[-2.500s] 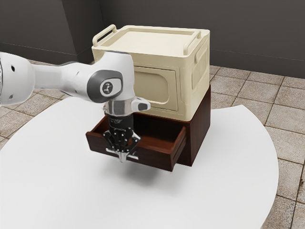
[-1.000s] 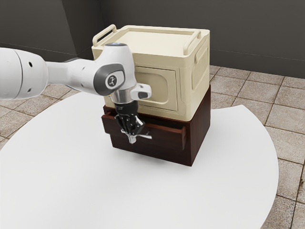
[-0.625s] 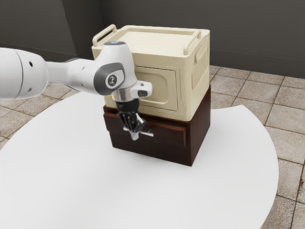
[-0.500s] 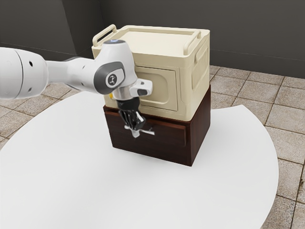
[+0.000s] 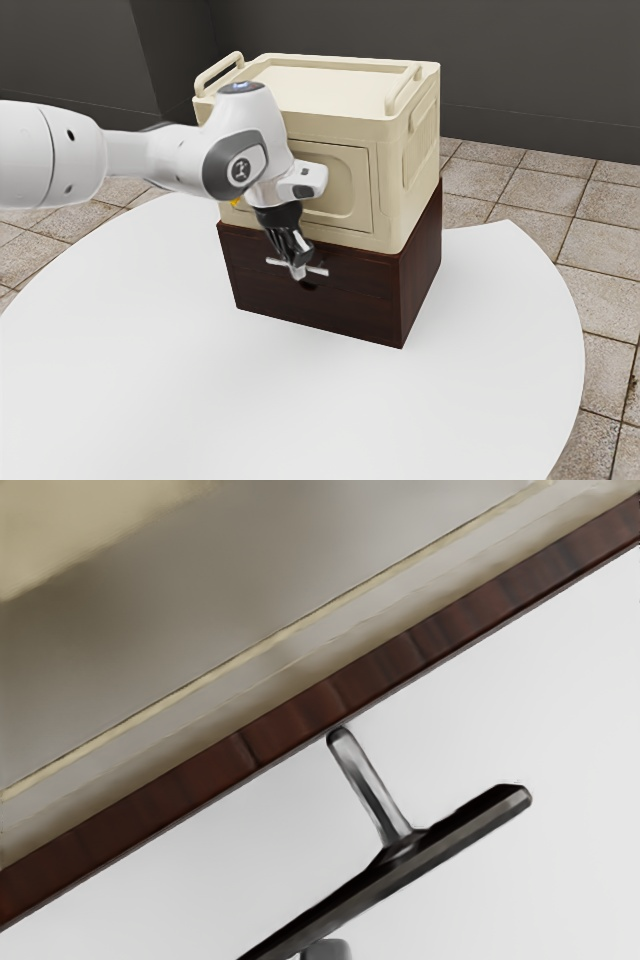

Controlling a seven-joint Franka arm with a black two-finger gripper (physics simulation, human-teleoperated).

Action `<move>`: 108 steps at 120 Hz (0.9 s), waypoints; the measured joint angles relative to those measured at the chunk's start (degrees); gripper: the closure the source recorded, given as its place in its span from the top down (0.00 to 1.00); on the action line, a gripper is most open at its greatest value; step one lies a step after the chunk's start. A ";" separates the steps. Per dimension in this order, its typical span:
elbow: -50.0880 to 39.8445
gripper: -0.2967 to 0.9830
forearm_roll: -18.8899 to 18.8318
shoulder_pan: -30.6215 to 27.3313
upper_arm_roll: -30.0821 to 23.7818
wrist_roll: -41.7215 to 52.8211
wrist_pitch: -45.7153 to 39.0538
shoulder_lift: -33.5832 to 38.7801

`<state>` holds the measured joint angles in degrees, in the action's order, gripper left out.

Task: Push the drawer handle with one arm to close the drawer

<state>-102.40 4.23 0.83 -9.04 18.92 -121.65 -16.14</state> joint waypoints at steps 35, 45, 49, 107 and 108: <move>-6.36 0.16 3.75 -1.58 -0.17 -11.31 -2.02 9.44; -7.84 0.15 4.25 -2.40 -0.01 -16.84 2.46 19.33; -7.80 0.15 4.37 -2.41 0.27 -18.15 5.28 22.47; 6.92 0.63 4.47 1.16 -0.87 -2.15 38.56 28.03; 6.94 0.63 4.40 1.18 -0.91 -1.86 38.77 28.02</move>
<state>-95.47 8.63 2.01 -9.95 17.06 -82.88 11.88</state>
